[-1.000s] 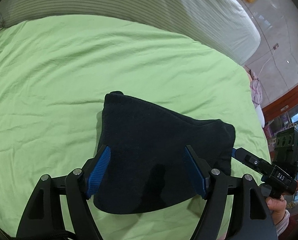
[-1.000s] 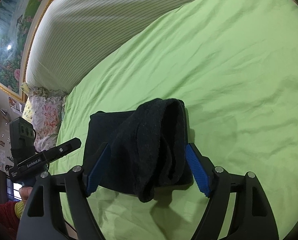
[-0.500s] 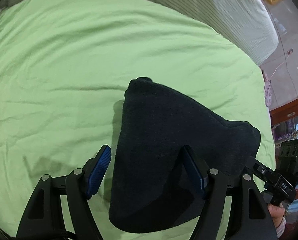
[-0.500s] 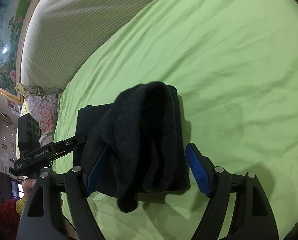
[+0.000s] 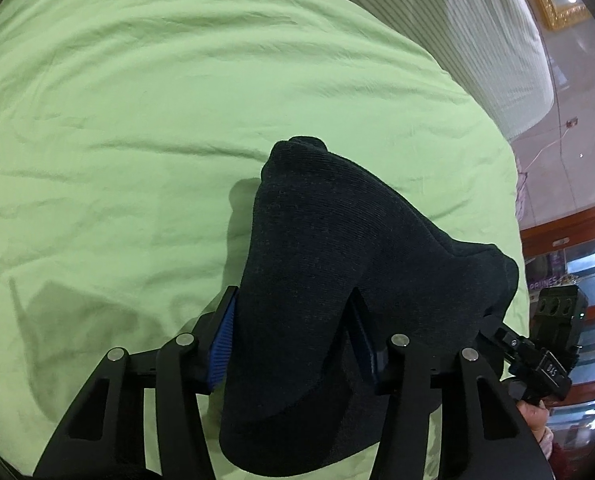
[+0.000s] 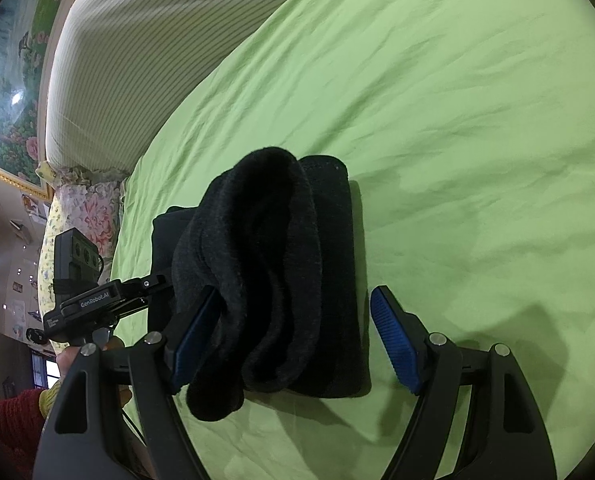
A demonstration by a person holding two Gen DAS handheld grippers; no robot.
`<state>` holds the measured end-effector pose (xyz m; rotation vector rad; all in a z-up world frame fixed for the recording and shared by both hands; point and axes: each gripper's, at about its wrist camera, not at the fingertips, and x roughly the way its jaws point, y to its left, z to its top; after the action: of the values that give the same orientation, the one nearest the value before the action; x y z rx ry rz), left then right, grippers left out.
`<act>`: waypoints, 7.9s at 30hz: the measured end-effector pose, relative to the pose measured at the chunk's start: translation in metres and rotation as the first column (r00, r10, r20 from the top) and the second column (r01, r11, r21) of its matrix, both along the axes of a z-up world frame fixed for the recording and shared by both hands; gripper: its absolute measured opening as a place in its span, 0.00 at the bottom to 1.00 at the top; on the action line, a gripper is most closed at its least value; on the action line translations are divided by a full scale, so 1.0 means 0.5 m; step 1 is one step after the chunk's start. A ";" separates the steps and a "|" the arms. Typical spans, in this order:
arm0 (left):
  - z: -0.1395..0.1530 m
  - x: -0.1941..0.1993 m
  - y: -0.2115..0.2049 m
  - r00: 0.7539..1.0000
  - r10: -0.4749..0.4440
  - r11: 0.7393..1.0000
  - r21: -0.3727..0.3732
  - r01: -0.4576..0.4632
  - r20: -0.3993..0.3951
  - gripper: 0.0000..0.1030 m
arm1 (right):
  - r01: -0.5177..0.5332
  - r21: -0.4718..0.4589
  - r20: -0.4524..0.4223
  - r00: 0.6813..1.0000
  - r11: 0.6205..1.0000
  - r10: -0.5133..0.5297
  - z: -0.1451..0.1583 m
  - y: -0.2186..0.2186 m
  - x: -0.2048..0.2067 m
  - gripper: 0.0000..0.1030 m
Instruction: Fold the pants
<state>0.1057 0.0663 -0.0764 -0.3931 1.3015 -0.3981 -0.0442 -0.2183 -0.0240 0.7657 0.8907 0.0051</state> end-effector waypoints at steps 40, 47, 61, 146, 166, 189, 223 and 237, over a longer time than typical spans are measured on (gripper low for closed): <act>0.171 -0.111 0.318 0.951 0.278 0.960 -0.019 -0.278 0.137 0.29 | -0.331 -0.026 0.112 0.937 0.943 0.332 0.090 0.252 0.182 0.41; 0.167 -0.102 0.385 0.934 0.320 0.945 0.018 -0.327 0.158 0.29 | -0.367 -0.058 0.097 0.924 0.929 0.371 0.087 0.311 0.246 0.41; 0.125 -0.054 0.424 0.935 0.317 0.941 0.068 -0.331 0.158 0.30 | -0.371 -0.074 0.038 0.927 0.926 0.374 0.047 0.352 0.319 0.44; 0.145 -0.320 0.300 0.879 0.164 0.790 0.474 -0.389 0.447 0.80 | -0.186 -0.637 0.122 0.934 0.748 0.336 0.060 0.511 0.106 0.90; 0.151 -0.317 0.310 0.879 0.171 0.790 0.471 -0.392 0.445 0.81 | -0.182 -0.639 0.131 0.931 0.748 0.339 0.055 0.528 0.100 0.90; 0.161 -0.313 0.306 0.874 0.172 0.790 0.467 -0.397 0.454 0.81 | -0.173 -0.629 0.149 0.930 0.758 0.336 0.065 0.532 0.096 0.90; 0.180 -0.310 0.302 0.859 0.179 0.788 0.452 -0.417 0.480 0.82 | -0.160 -0.624 0.165 0.930 0.765 0.328 0.076 0.514 0.106 0.90; 0.183 -0.293 0.300 0.854 0.190 0.787 0.445 -0.427 0.483 0.82 | -0.162 -0.618 0.158 0.933 0.769 0.323 0.075 0.503 0.126 0.90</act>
<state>-0.0409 0.2162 0.0152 -0.0315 0.8484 0.1813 0.0188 0.0333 0.0137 0.0417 0.6776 0.0510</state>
